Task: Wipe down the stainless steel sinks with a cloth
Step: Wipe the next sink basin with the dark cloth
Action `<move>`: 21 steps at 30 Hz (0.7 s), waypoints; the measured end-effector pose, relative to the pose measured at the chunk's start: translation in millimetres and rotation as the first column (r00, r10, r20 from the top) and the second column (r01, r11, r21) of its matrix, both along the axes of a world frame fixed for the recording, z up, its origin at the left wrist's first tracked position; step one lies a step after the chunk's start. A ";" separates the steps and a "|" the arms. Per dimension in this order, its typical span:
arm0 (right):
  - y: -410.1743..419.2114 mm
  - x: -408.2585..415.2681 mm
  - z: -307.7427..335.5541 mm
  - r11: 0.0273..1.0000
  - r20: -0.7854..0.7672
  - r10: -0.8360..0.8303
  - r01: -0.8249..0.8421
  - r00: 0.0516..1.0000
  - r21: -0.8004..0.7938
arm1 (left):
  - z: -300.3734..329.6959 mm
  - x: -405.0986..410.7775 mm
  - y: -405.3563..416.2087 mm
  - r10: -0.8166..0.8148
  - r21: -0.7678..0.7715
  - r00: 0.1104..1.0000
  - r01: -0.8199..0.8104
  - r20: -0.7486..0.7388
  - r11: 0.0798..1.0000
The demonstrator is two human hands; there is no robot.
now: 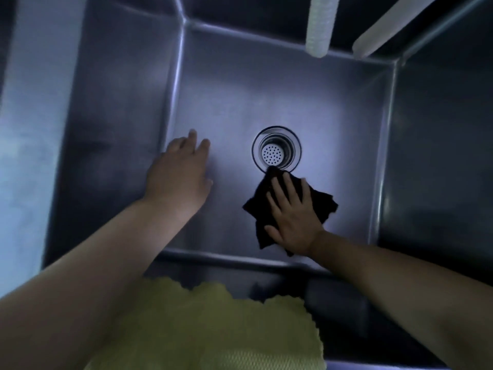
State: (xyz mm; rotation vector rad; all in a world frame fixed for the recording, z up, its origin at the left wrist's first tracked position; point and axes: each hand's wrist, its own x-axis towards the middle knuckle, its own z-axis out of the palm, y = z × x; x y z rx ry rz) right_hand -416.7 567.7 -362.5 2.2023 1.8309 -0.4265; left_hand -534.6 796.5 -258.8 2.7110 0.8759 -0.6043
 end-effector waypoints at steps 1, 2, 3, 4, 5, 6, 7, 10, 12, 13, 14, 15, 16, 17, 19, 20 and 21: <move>9.9 -6.9 0.4 0.999 -0.014 0.039 -0.039 0.999 0.012 | 8.4 -5.3 2.8 0.034 0.007 0.999 -0.034 -0.008 0.999; 21.0 -13.0 0.1 0.997 -0.026 0.076 -0.075 0.997 0.029 | 15.4 -9.9 5.1 0.067 0.008 0.998 -0.067 -0.014 0.998; 33.3 -18.8 -0.6 0.992 -0.038 0.113 -0.111 0.993 0.051 | 21.1 -13.8 6.8 0.097 0.006 0.995 -0.097 -0.012 0.995; 46.1 -24.8 -1.9 0.986 -0.050 0.151 -0.147 0.987 0.073 | 25.8 -18.0 7.6 0.123 0.004 0.992 -0.123 -0.003 0.992; 58.5 -31.6 -3.8 0.980 -0.061 0.185 -0.179 0.981 0.093 | 29.7 -21.8 7.7 0.144 0.005 0.990 -0.144 0.012 0.990; 70.6 -39.1 -6.3 0.973 -0.073 0.214 -0.205 0.974 0.108 | 32.0 -25.0 7.7 0.158 0.006 0.987 -0.158 0.030 0.987; 81.9 -47.5 -9.0 0.966 -0.081 0.239 -0.229 0.968 0.116 | 32.9 -27.6 7.3 0.167 0.007 0.985 -0.167 0.046 0.986; 105.3 -73.6 -16.1 0.951 -0.082 0.298 -0.288 0.951 0.110 | 29.0 -30.7 3.8 0.161 0.005 0.986 -0.162 0.038 0.987; 106.6 -85.6 -17.5 0.940 -0.108 0.330 -0.316 0.938 0.124 | 25.5 -29.8 0.9 0.145 -0.005 0.989 -0.144 0.014 0.989; 102.4 -88.4 -16.8 0.930 -0.130 0.356 -0.337 0.925 0.150 | 24.2 -28.8 -0.8 0.137 -0.012 0.991 -0.136 0.003 0.991; 95.2 -89.2 -16.0 0.912 -0.145 0.392 -0.365 0.908 0.186 | 23.4 -27.9 -2.4 0.129 -0.020 0.992 -0.129 -0.003 0.991; 85.7 -88.0 -15.8 0.891 -0.153 0.433 -0.397 0.888 0.219 | 22.8 -26.6 -4.0 0.123 -0.030 0.992 -0.123 -0.007 0.992; 74.4 -85.3 -16.0 0.872 -0.157 0.467 -0.425 0.870 0.242 | 22.3 -25.2 -5.4 0.117 -0.036 0.993 -0.117 -0.011 0.992; 61.9 -80.4 -16.2 0.859 -0.162 0.489 -0.442 0.857 0.258 | 21.8 -24.1 -7.5 0.114 -0.038 0.993 -0.114 -0.010 0.993; 35.8 -64.7 -15.3 0.854 -0.176 0.497 -0.443 0.850 0.271 | 20.4 -23.6 -12.4 0.103 -0.029 0.995 -0.103 0.002 0.994; 22.5 -54.2 -14.2 0.860 -0.189 0.490 -0.436 0.851 0.267 | 19.6 -24.1 -15.3 0.081 -0.017 0.997 -0.081 0.003 0.997; 9.4 -42.3 -13.2 0.866 -0.200 0.481 -0.428 0.853 0.258 | 18.4 -24.8 -17.8 0.051 -0.008 0.999 -0.051 -0.002 0.999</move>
